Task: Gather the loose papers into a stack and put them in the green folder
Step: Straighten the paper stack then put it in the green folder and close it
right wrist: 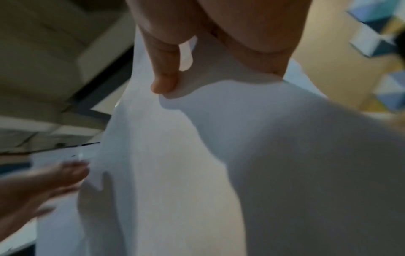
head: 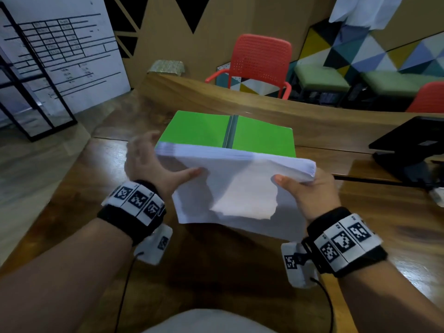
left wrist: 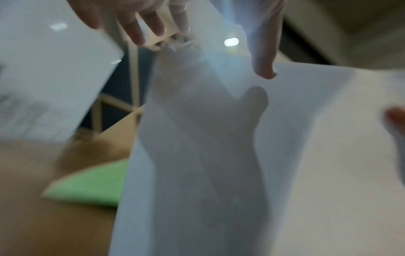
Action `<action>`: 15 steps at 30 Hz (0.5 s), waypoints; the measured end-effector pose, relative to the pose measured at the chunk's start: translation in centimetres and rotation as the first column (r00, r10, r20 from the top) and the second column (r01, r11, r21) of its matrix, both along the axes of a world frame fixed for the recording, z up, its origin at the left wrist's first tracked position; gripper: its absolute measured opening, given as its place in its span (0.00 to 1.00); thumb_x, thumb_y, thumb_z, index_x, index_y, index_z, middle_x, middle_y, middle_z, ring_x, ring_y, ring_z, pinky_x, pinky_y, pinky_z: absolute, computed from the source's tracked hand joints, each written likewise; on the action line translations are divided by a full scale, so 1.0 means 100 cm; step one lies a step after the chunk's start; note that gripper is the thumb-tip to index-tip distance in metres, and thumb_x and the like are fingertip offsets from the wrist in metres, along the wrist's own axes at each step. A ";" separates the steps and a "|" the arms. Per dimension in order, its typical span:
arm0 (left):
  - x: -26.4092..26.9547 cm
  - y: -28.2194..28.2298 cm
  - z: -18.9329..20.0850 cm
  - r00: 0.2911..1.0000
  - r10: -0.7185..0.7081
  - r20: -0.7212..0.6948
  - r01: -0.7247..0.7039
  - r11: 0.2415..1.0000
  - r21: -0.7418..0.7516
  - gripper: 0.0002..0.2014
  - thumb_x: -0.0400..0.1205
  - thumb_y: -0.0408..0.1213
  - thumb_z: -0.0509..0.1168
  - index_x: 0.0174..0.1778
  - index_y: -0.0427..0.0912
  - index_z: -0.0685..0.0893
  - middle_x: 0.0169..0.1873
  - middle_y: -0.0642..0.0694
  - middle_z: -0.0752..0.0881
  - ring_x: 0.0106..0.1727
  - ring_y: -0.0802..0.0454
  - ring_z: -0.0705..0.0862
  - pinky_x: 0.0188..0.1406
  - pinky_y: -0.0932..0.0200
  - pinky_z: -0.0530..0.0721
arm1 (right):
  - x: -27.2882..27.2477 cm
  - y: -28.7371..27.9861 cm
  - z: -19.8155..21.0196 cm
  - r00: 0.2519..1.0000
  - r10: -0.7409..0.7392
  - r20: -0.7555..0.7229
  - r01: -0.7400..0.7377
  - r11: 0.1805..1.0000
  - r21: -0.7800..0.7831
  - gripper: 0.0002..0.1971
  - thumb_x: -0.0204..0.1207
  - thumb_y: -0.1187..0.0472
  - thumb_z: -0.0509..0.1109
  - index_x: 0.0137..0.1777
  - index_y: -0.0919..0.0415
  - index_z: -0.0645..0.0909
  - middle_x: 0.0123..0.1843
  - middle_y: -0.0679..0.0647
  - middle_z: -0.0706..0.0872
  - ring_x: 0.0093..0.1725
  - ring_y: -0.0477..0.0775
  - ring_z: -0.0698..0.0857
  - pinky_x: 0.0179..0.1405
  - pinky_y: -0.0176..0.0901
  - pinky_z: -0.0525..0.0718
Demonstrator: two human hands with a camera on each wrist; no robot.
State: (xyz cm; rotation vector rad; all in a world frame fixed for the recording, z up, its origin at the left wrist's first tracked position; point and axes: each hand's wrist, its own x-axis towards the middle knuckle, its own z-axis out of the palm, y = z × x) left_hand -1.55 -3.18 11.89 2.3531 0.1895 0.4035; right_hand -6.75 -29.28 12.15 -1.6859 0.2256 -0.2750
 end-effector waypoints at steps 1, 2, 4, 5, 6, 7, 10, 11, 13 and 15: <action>-0.002 -0.005 0.011 0.991 -0.095 0.098 0.082 0.988 0.128 0.52 0.48 0.68 0.74 0.67 0.50 0.67 0.69 0.45 0.69 0.73 0.46 0.67 0.76 0.41 0.64 | -0.001 0.005 0.013 0.999 0.038 0.018 -0.035 0.991 -0.129 0.12 0.65 0.68 0.78 0.47 0.53 0.88 0.33 0.36 0.90 0.40 0.37 0.89 0.47 0.34 0.86; -0.005 -0.014 0.027 0.961 -0.223 0.163 0.182 0.954 0.237 0.51 0.50 0.70 0.71 0.68 0.50 0.68 0.70 0.46 0.70 0.73 0.48 0.66 0.77 0.40 0.60 | -0.001 0.012 0.026 0.997 0.068 0.039 -0.055 0.963 -0.265 0.11 0.66 0.65 0.79 0.47 0.53 0.89 0.34 0.38 0.91 0.41 0.40 0.90 0.47 0.36 0.85; -0.008 -0.032 0.059 0.886 -0.450 0.111 0.378 0.840 0.389 0.43 0.56 0.69 0.68 0.66 0.52 0.73 0.67 0.48 0.76 0.69 0.48 0.72 0.75 0.42 0.64 | -0.004 0.028 0.050 0.987 0.115 0.114 -0.047 0.876 -0.480 0.08 0.66 0.60 0.79 0.46 0.54 0.90 0.40 0.49 0.92 0.44 0.52 0.89 0.49 0.45 0.84; -0.008 -0.041 0.074 0.838 -0.546 0.007 0.493 0.763 0.419 0.32 0.62 0.64 0.69 0.60 0.53 0.78 0.60 0.48 0.82 0.62 0.47 0.78 0.67 0.49 0.72 | -0.007 0.036 0.059 0.976 0.145 0.161 -0.036 0.841 -0.539 0.08 0.66 0.59 0.79 0.45 0.54 0.91 0.40 0.53 0.92 0.43 0.55 0.88 0.47 0.46 0.84; -0.006 -0.047 0.081 0.772 -0.622 -0.131 0.614 0.678 0.403 0.15 0.69 0.57 0.70 0.47 0.54 0.82 0.46 0.49 0.86 0.52 0.46 0.81 0.53 0.57 0.76 | -0.009 0.041 0.063 0.961 0.174 0.215 -0.017 0.815 -0.579 0.07 0.65 0.57 0.78 0.43 0.55 0.90 0.38 0.55 0.91 0.40 0.56 0.87 0.43 0.47 0.82; -0.005 -0.050 0.085 0.707 -0.676 -0.206 0.696 0.617 0.367 0.07 0.74 0.50 0.69 0.32 0.56 0.79 0.31 0.52 0.83 0.39 0.49 0.81 0.38 0.61 0.74 | -0.010 0.044 0.066 0.945 0.195 0.264 0.008 0.790 -0.612 0.07 0.64 0.55 0.77 0.40 0.55 0.90 0.36 0.55 0.90 0.38 0.55 0.85 0.40 0.48 0.80; -0.002 -0.044 0.082 0.678 -0.715 -0.168 0.730 0.630 0.266 0.23 0.71 0.50 0.68 0.14 0.54 0.64 0.13 0.55 0.68 0.21 0.56 0.70 0.19 0.73 0.64 | -0.009 0.034 0.067 0.954 0.219 0.205 -0.051 0.791 -0.610 0.09 0.65 0.57 0.78 0.37 0.63 0.87 0.34 0.60 0.88 0.36 0.55 0.83 0.40 0.51 0.79; -0.002 -0.039 0.080 0.699 -0.705 -0.119 0.711 0.668 0.218 0.22 0.67 0.51 0.68 0.12 0.53 0.65 0.11 0.55 0.68 0.21 0.56 0.69 0.19 0.73 0.65 | -0.007 0.024 0.066 0.966 0.228 0.120 -0.108 0.782 -0.614 0.09 0.66 0.58 0.79 0.37 0.65 0.86 0.35 0.61 0.88 0.37 0.56 0.84 0.41 0.53 0.81; 0.001 -0.024 0.075 0.745 -0.664 -0.060 0.667 0.741 0.076 0.18 0.65 0.51 0.70 0.14 0.49 0.73 0.12 0.54 0.73 0.23 0.58 0.72 0.20 0.71 0.68 | -0.004 -0.001 0.062 0.968 0.234 -0.094 -0.243 0.765 -0.596 0.08 0.65 0.60 0.80 0.38 0.63 0.86 0.39 0.61 0.90 0.42 0.59 0.87 0.49 0.58 0.84; 0.001 -0.012 0.076 0.793 -0.608 -0.035 0.607 0.794 -0.043 0.16 0.65 0.48 0.75 0.18 0.47 0.79 0.13 0.55 0.81 0.21 0.61 0.77 0.21 0.72 0.71 | -0.004 -0.019 0.059 0.961 0.223 -0.165 -0.274 0.856 -0.438 0.11 0.58 0.60 0.82 0.37 0.64 0.86 0.39 0.63 0.91 0.39 0.57 0.87 0.49 0.60 0.86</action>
